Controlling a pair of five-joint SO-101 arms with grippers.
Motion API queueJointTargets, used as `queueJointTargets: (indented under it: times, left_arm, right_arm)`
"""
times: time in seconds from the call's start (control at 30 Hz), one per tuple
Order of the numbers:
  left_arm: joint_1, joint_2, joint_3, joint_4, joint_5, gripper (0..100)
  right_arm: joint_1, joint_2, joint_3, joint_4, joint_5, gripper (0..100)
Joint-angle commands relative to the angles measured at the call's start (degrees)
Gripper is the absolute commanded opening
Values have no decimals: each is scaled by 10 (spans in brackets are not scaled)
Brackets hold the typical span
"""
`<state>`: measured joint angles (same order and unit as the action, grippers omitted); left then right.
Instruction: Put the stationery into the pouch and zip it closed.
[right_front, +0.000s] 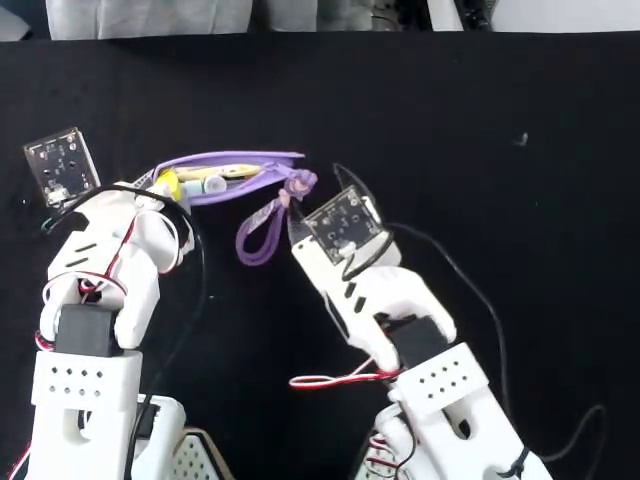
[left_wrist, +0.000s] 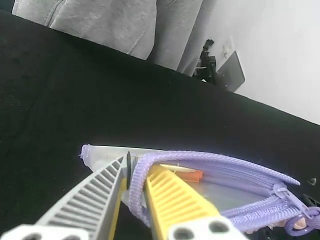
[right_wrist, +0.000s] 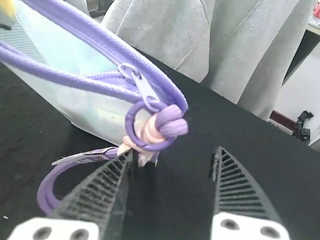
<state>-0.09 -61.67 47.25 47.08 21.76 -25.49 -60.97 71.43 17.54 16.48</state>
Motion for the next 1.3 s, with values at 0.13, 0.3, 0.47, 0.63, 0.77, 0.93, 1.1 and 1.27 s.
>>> queueJointTargets:
  times: [0.13,0.3,0.47,0.63,0.77,0.93,1.1,1.27]
  left_arm:
    - [8,14,4,-1,-6,30]
    - [8,14,4,-1,-6,30]
    - [8,14,4,-1,-6,30]
    - [8,14,4,-1,-6,30]
    - [9,14,4,-1,-5,30]
    - [10,14,4,-1,-5,30]
    - [9,14,4,-1,-5,30]
    - [9,14,4,-1,-5,30]
  right_arm:
    - [6,-148,61,-12,-40,229]
    - [5,-255,115,-12,-51,229]
    - [5,-299,145,-31,-85,229]
    - [5,-299,163,-68,-90,229]
    - [2,-298,165,-68,-91,229]
    - [-29,-277,160,-60,-97,229]
    - [-29,-204,124,-60,-122,229]
    - [-29,-101,83,-88,-122,229]
